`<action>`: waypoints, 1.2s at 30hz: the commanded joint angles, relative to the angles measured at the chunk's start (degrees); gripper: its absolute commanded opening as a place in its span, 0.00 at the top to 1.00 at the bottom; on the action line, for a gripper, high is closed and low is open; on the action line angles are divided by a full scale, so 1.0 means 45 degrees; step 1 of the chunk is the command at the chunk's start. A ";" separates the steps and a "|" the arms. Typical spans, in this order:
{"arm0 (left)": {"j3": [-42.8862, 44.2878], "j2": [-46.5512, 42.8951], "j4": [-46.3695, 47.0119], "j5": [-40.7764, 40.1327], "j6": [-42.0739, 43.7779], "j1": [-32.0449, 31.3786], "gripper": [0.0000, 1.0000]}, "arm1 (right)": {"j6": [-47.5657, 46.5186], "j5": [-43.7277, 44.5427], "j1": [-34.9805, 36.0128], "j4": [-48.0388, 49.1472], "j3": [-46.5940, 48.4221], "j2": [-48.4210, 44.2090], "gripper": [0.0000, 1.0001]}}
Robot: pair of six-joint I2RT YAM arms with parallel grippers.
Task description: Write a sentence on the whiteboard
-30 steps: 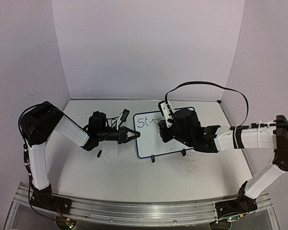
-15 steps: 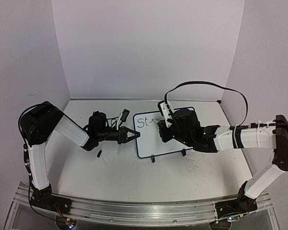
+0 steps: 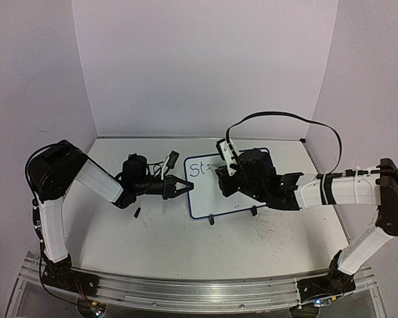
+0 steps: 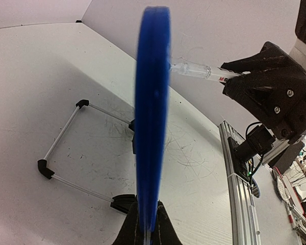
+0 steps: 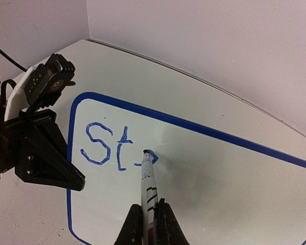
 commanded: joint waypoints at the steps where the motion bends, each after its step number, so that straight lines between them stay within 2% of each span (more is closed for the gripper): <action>1: -0.0038 -0.0435 -0.0563 0.0083 0.0305 -0.0006 1.00 | 0.0173 -0.0188 0.0004 0.0019 0.0288 0.0163 1.00; 36: -0.0094 -0.0459 -0.0637 0.0031 0.0310 -0.0006 1.00 | 0.0332 0.0049 0.0182 -0.0758 -0.0276 -0.0240 1.00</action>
